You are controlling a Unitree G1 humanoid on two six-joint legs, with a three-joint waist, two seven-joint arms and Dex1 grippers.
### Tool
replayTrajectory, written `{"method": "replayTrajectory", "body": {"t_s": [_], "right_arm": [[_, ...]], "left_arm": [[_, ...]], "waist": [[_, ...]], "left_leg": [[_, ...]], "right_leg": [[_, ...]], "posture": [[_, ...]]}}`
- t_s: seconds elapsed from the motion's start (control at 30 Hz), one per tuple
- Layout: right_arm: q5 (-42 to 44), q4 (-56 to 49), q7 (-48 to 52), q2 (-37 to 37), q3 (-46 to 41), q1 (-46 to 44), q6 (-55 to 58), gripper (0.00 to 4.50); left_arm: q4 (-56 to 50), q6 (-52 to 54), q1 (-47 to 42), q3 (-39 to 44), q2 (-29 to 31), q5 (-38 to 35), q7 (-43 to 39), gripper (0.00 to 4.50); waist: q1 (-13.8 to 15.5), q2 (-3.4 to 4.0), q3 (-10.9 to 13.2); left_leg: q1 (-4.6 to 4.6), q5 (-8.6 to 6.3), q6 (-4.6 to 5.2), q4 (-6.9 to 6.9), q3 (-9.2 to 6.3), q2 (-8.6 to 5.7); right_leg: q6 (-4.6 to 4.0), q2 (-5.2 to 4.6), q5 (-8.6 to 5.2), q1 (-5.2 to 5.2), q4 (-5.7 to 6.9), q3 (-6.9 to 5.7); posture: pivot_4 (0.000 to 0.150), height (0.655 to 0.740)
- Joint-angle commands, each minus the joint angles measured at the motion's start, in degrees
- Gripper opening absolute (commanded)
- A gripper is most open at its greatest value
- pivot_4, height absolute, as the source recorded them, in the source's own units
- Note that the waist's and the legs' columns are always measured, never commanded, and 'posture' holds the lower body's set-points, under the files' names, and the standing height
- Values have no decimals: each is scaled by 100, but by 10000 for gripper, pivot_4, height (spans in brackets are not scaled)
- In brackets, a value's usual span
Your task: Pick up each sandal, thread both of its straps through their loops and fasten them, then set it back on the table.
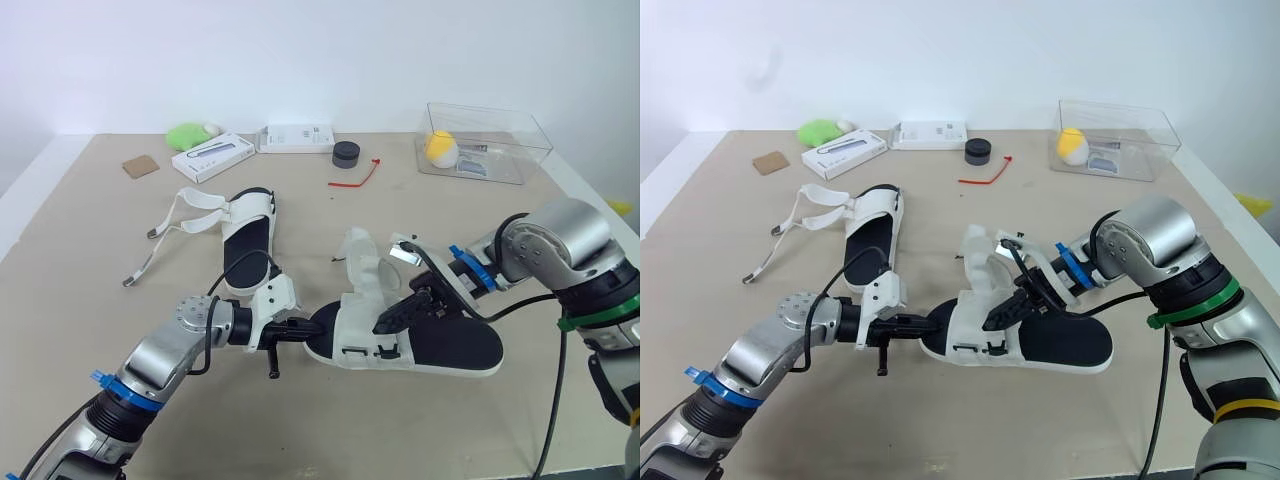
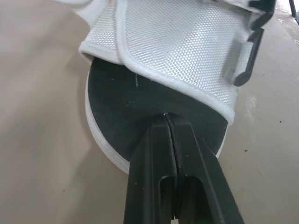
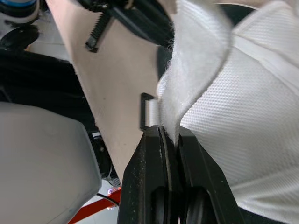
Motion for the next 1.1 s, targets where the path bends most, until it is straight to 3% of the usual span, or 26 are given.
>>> {"method": "replayTrajectory", "body": {"t_s": [0.03, 0.4, 0.77, 0.97, 1.1], "right_arm": [[56, -82, -73, 21, -324, 7, 149, 180], [579, -200, -620, 28, -568, 258, 179, 180], [1822, -304, -1565, -447, -774, 549, 179, 180], [1797, -229, -1799, -225, -1167, 533, 179, 180], [1835, -184, -1869, -232, -1172, 558, 179, 14656]], "left_arm": [[149, 64, 57, -10, 68, 170, 52, 0], [124, 84, 79, -18, 40, 158, 81, 0], [95, 102, 112, -12, 40, 142, 82, 0], [222, 26, 18, -28, 20, 176, 27, 0], [248, 3, 0, -41, 15, 178, 18, 0]], "waist": [[0, 0, 0], [-1, 0, 0], [4, 0, 0], [4, 0, 0], [2, 0, 0]], "left_leg": [[0, 0, 0, 0, 0, 0], [1, 0, 0, 0, -1, 1], [-2, 0, 0, 1, 0, -3], [-3, 0, 1, 1, 1, -9], [-3, 0, 1, 2, 0, -8]], "right_leg": [[0, 0, 0, 0, 0, 0], [0, 1, 0, 0, 0, 0], [2, -3, 0, 2, 0, 0], [10, -10, -2, 1, -1, 1], [11, -9, -2, 1, -1, -1]], "posture": [[1500, 7400], [1500, 7400], [1500, 7400], [1500, 7400], [1500, 7400]]}}
